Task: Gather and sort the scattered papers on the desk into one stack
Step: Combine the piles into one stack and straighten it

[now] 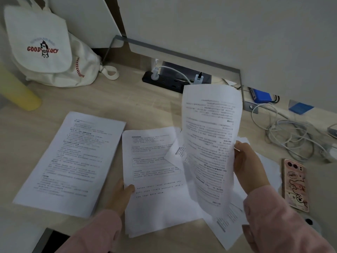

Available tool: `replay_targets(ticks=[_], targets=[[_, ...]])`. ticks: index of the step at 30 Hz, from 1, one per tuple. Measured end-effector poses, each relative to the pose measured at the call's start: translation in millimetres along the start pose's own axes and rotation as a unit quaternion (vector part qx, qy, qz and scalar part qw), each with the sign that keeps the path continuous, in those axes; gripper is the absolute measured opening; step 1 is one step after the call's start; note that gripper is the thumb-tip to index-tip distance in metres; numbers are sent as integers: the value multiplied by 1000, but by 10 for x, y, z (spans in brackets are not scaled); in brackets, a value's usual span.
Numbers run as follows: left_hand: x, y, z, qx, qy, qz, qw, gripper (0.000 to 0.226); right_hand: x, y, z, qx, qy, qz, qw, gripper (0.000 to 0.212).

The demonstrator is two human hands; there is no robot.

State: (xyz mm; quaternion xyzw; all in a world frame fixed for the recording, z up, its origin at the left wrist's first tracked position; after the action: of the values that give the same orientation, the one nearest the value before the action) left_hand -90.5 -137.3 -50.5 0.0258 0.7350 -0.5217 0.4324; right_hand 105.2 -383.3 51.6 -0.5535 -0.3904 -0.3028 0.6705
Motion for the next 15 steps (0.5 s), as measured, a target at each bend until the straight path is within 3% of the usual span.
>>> replay_targets(ticks=[4,9,11,15], targets=[[-18,-30,20,2,-14,12,1000,22,7,63,-192,-24,-3,20,1000,25],[49,8,2,4,-15,-2,1000,23,-239,122,-561,-199,-137,68,968,27],[63,23,-6,4,-12,-2,1000,24,-353,68,-634,-229,-78,93,966,30],[85,29,-10,11,-16,-12,1000,27,-549,-111,-422,-193,10,144,971,25]])
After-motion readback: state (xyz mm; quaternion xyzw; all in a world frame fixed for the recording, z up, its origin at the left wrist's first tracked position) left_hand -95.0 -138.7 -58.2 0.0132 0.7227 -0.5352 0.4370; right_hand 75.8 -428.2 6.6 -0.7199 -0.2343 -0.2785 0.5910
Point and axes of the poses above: each hand's wrist, its own y-axis towards the middle knuckle, its own z-axis out of the palm, x = y × z, the point moved 4 cm from there along y, towards the middle knuckle, and after that the axes turned 8 degrees about -y, right-handed, at the moved point
